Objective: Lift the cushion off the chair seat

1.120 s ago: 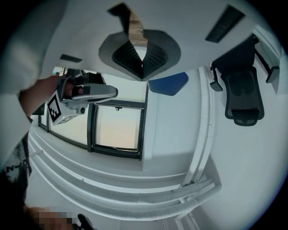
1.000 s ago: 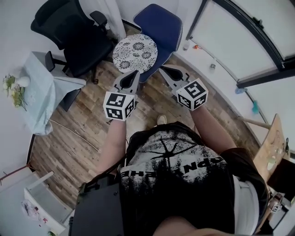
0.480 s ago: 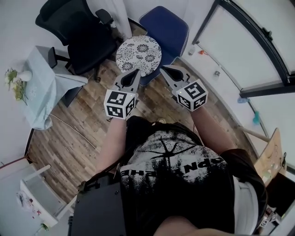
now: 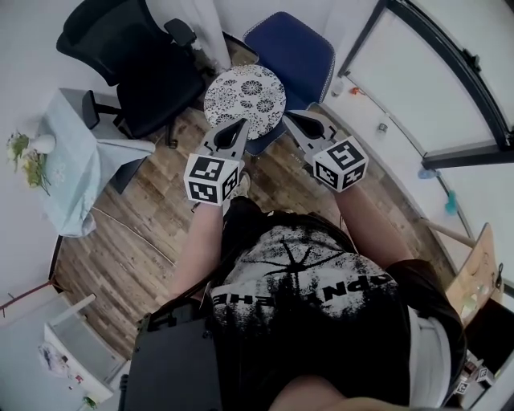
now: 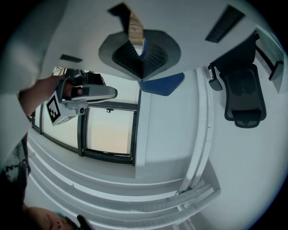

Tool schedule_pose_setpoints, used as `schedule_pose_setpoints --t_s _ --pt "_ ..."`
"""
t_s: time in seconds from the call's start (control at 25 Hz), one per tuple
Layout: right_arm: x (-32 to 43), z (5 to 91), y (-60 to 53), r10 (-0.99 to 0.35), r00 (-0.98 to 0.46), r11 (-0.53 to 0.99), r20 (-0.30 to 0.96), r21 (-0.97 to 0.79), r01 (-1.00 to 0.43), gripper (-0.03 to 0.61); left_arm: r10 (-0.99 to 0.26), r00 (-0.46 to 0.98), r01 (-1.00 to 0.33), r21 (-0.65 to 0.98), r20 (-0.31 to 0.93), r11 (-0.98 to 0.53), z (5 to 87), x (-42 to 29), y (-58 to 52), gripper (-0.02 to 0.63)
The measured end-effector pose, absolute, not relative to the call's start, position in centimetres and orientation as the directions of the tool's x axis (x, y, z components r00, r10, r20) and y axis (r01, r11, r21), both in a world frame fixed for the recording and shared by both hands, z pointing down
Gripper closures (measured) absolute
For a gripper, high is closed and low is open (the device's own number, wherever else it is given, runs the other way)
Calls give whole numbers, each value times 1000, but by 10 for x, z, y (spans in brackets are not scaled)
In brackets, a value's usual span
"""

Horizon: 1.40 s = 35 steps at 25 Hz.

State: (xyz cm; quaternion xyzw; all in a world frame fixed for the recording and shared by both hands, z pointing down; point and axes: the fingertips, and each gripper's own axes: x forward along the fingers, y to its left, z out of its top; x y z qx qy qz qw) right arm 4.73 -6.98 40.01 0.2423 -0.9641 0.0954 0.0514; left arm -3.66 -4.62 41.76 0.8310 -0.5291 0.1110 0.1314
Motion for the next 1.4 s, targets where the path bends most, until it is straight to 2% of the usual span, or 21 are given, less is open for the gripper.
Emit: schedule_pose_setpoints --t_s 0.76,1.4 --pt "-22 414 -193 -649 -737 721 189 -156 -675 560 -721 596 -793 116 354 -599 429 -115 -191 601" --pt "-31 452 -231 -770 -575 546 276 -182 -818 560 -533 755 -624 168 381 -763 468 -119 -244 601"
